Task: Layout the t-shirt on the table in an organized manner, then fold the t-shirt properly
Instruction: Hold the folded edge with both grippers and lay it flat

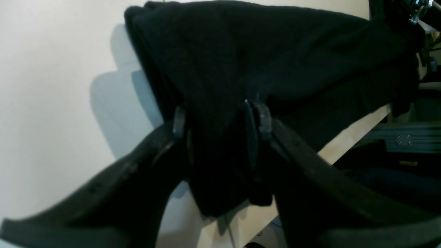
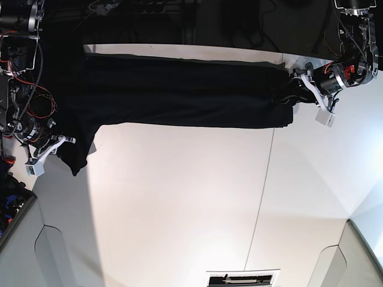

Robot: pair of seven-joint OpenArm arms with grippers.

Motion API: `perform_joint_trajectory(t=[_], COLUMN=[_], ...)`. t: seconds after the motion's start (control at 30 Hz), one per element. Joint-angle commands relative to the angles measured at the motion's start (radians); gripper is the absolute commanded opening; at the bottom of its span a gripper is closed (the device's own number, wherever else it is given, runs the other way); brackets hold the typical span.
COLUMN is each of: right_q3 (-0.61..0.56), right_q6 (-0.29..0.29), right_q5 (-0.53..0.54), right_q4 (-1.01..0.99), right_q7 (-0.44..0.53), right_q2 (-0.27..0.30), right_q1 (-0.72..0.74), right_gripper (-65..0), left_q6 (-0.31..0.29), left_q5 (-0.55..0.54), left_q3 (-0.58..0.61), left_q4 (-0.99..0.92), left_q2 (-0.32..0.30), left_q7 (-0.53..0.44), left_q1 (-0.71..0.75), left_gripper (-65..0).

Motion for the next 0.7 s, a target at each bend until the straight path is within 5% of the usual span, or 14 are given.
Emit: perform_joint_trajectory(t=[0.0,0.23,0.4,0.67], right_q3=[0.008,0.089,0.238,0.374], right_q6=[0.007,0.026,0.026,0.029], right_q5=[0.016,0.046,0.14,0.143], right_q4=[0.014,0.099,0.295,0.48], right_q7=[0.016,-0.05,-0.111,-0.126], right_q2=[0.018,0.018,0.017,0.026], right_q1=[0.024,0.001,-0.116,-0.28], right_gripper=[-65.0,-65.0,-65.0,-65.0], left_q6=[-0.012,-0.012,-0.012,-0.012], left_q5=[-0.021,-0.051,-0.076,-0.08], left_q3=[-0.006,-0.006,-0.006,-0.006], left_q4=[0.013,0.013,0.013,0.013], left_q2=[-0.014,-0.014,-0.014,-0.014], left_q7=[-0.011,0.015,0.031,0.027], left_q1=[-0.008,-0.007,-0.008,-0.007], left_gripper=[-40.1,-40.1,-40.1,-40.1])
